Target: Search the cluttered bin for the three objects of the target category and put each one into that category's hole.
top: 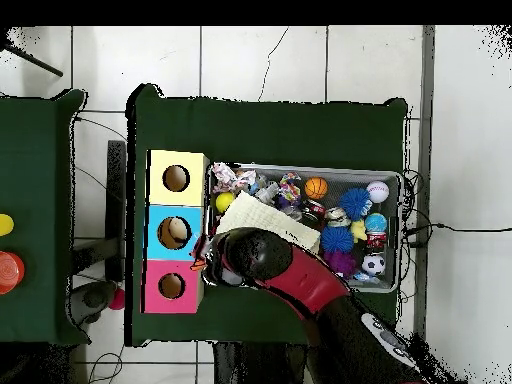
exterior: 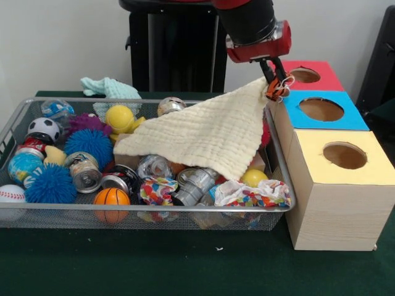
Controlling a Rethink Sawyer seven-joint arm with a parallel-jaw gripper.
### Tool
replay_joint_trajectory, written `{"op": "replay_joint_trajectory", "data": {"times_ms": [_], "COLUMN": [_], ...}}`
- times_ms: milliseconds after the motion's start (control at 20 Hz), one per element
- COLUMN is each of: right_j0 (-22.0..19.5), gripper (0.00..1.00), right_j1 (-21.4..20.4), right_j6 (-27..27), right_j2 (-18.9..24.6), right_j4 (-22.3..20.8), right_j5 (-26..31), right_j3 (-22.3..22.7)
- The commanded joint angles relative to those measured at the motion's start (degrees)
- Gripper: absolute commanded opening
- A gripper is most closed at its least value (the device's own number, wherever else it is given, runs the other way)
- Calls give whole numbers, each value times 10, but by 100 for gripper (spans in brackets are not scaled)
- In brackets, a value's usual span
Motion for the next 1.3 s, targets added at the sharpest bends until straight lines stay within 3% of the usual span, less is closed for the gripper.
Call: {"op": "replay_joint_trajectory", "data": {"times_ms": [50,600,1000,1050,1300], "right_j0": [-20,-14,-6,-2,3], "gripper": [0,0,0,100,100], "right_j1": [-17,-33,1,4,7], "right_j6": [82,83,83,77,84], "right_j2": [64,65,52,48,40], "right_j4": [51,52,38,31,32], "right_j5": [-4,27,-33,-12,8], "right_j3": [60,61,29,23,14]}}
